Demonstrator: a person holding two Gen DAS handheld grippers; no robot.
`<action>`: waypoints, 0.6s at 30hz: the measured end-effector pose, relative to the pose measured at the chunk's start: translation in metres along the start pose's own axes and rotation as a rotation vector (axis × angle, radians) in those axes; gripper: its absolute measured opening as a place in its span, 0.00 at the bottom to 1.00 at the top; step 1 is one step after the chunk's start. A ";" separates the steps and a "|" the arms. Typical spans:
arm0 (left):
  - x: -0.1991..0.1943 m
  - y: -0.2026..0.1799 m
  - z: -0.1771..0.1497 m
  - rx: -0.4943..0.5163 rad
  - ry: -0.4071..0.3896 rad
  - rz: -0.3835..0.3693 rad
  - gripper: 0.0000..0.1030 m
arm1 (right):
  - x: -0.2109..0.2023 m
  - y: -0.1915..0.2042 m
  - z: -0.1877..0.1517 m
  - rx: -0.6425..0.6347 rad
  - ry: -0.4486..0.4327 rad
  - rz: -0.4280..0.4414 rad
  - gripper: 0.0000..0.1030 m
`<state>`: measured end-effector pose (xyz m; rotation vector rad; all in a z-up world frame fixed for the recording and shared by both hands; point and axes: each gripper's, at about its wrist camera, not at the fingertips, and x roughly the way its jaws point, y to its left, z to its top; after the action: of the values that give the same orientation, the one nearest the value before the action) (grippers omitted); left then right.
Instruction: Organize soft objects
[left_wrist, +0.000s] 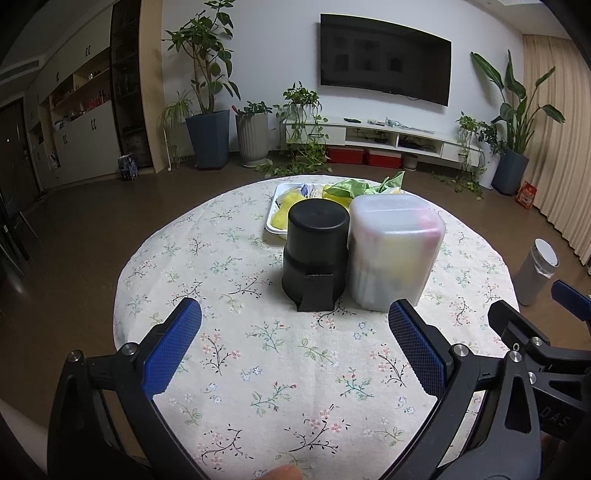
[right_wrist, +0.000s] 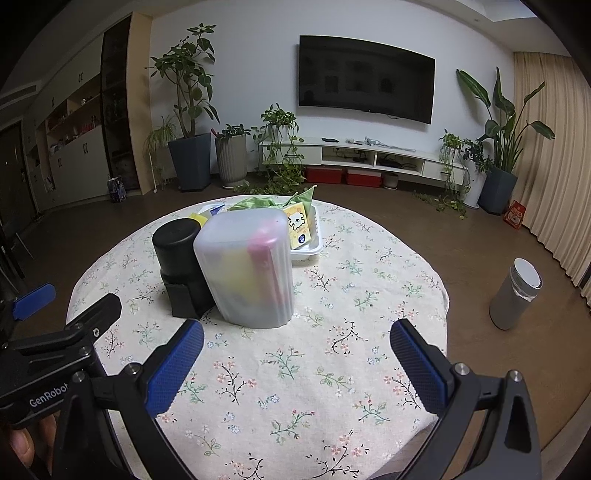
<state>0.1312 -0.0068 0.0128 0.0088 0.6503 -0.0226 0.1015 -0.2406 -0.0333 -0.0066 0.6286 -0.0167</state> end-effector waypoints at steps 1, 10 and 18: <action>0.000 0.000 0.000 -0.001 -0.001 -0.001 1.00 | 0.000 0.000 0.000 -0.001 0.000 0.000 1.00; -0.001 0.002 0.000 -0.009 -0.001 -0.008 1.00 | 0.000 0.001 -0.001 -0.002 0.002 -0.001 1.00; -0.001 0.004 0.000 -0.007 0.001 -0.009 1.00 | 0.000 0.001 -0.001 -0.002 0.003 -0.002 1.00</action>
<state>0.1304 -0.0032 0.0130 -0.0010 0.6513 -0.0293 0.1012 -0.2395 -0.0343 -0.0089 0.6318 -0.0179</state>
